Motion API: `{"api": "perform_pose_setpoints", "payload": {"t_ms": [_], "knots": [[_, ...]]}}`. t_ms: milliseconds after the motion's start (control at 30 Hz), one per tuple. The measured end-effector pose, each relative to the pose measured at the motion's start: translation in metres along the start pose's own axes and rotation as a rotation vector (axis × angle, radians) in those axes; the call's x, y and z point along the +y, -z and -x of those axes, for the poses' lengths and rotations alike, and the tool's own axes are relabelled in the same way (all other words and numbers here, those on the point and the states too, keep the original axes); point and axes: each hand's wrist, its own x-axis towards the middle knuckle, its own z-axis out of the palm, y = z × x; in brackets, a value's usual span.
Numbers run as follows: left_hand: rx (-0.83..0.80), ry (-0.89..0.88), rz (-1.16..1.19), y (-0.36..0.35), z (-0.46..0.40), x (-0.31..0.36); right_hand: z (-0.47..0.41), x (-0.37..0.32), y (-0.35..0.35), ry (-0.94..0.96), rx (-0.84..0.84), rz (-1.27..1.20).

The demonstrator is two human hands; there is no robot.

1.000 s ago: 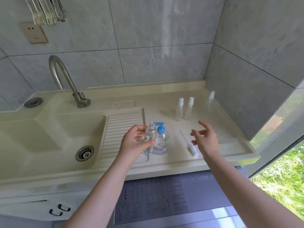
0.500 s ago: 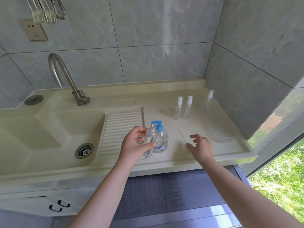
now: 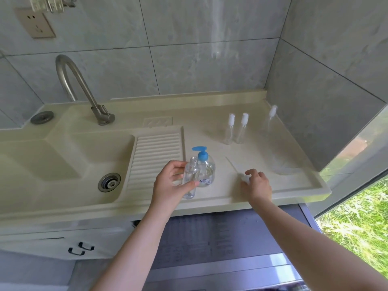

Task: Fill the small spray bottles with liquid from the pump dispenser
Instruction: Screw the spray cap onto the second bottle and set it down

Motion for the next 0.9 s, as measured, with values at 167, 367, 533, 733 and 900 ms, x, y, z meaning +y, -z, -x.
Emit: {"api": "perform_pose_setpoints", "payload": {"t_ms": [167,367,533,733,900], "knots": [[0.03,-0.017,0.034,0.0,0.002,0.001,0.001,-0.018,0.02,-0.001,0.148,-0.337],[0.067,-0.055,0.077,0.0,-0.003,0.012,0.017,-0.072,0.083,-0.033,0.114,-0.986],[0.116,-0.089,0.034,-0.001,-0.01,0.017,0.038,-0.104,0.12,-0.012,-0.131,-1.299],[0.18,-0.139,-0.011,0.001,-0.01,0.02,0.05,-0.126,0.136,-0.126,-0.314,-1.646],[0.198,-0.174,-0.048,0.007,-0.009,0.023,0.057,-0.135,0.141,-0.019,-0.134,-1.58]]}}
